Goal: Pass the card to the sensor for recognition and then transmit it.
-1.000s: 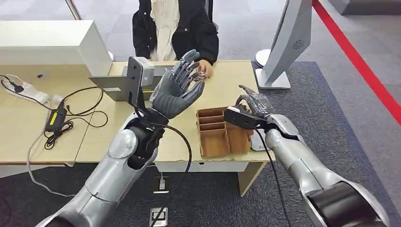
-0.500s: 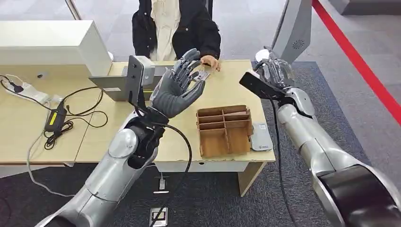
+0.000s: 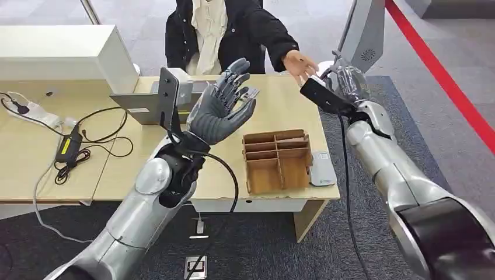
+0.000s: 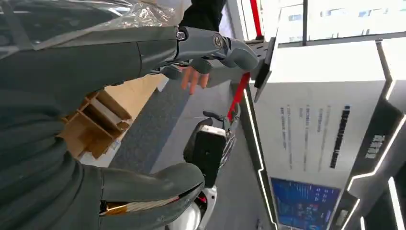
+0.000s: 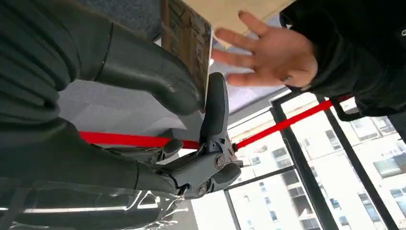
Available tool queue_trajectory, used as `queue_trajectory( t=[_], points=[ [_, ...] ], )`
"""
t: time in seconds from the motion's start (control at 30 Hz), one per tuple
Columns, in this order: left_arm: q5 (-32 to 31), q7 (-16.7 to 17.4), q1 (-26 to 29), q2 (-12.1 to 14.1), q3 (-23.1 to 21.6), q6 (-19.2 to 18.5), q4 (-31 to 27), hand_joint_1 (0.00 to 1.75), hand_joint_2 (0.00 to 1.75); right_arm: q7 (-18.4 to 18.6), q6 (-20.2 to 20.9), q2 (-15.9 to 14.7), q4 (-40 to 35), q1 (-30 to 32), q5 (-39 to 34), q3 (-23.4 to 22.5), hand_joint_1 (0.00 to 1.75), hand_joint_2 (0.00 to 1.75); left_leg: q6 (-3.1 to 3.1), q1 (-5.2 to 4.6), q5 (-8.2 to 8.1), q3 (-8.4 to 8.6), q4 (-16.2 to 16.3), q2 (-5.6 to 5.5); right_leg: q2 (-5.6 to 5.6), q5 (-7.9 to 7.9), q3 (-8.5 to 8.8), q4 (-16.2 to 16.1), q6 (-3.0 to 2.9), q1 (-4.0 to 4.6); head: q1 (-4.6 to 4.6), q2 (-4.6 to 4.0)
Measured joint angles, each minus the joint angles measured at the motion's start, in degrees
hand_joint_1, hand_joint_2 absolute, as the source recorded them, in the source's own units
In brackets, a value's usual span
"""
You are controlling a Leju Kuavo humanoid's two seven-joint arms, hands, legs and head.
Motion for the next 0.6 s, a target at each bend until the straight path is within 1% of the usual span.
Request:
queue_trajectory(
  t=[0.27,0.43,0.6],
  points=[
    [0.41,-0.04,-1.25,-1.05,-0.07,-0.87,0.61,0.0,1.75,3.61,1.4,0.59,2.21,-6.68,3.59,0.09,1.75,1.75,0.0,-0.01,0.0,-0.01,0.0,-0.01,0.0,0.0,-0.01,0.01,0.0,0.0,0.0,0.0],
    [0.61,-0.35,-1.74,-1.84,-0.13,-0.87,1.11,0.0,1.75,5.42,2.49,2.1,3.21,-10.51,4.39,0.2,1.75,1.75,0.0,0.0,0.0,-0.01,-0.01,0.01,0.03,0.0,-0.03,0.02,-0.01,0.01,0.02,0.0],
    [0.7,-0.5,-1.93,-2.21,-0.13,-0.48,1.57,0.0,1.75,6.1,2.45,3.72,4.04,-12.0,4.57,0.24,1.75,1.75,0.0,0.02,0.0,-0.01,-0.01,0.01,0.03,-0.01,-0.03,0.02,-0.01,0.02,0.0,0.0]
  ],
)
